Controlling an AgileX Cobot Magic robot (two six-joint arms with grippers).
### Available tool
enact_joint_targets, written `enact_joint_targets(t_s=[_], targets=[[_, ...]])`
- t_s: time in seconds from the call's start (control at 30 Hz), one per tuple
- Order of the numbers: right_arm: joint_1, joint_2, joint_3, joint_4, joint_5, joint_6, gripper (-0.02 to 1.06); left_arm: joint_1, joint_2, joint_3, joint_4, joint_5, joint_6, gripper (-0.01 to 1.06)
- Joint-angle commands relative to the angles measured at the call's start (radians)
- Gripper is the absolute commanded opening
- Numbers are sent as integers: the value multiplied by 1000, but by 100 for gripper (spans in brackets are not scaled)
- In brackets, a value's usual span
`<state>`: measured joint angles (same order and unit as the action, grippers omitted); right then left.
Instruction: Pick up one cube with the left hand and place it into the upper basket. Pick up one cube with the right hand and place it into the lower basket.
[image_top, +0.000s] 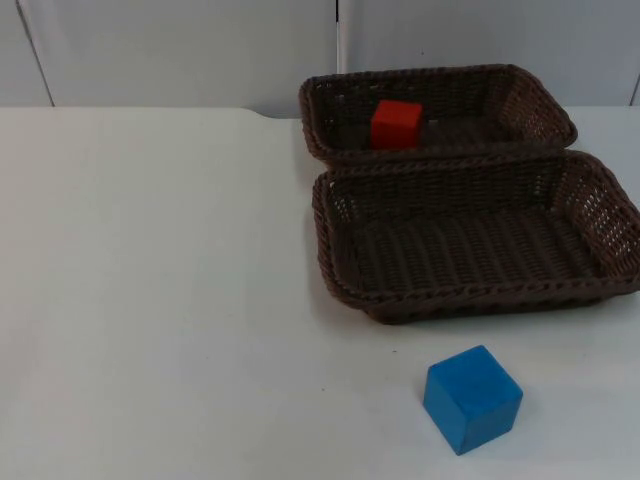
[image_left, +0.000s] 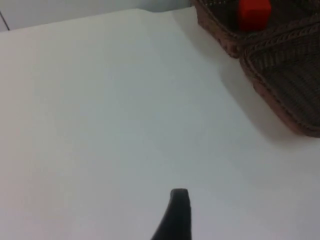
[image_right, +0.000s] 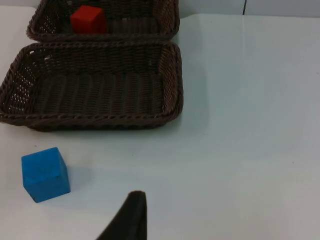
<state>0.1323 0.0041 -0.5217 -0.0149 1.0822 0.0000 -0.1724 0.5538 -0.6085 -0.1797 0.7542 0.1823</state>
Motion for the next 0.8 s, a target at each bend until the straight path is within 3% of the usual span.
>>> enact_joint_targets(t_s=[0.0,0.77], targets=[[-6,-4,7,0,-3,0,105,4,-14,7,29,-2,-8,74],[-6,-4,5,0,-7,0,105,4,-19,7,6,17,-8,74]])
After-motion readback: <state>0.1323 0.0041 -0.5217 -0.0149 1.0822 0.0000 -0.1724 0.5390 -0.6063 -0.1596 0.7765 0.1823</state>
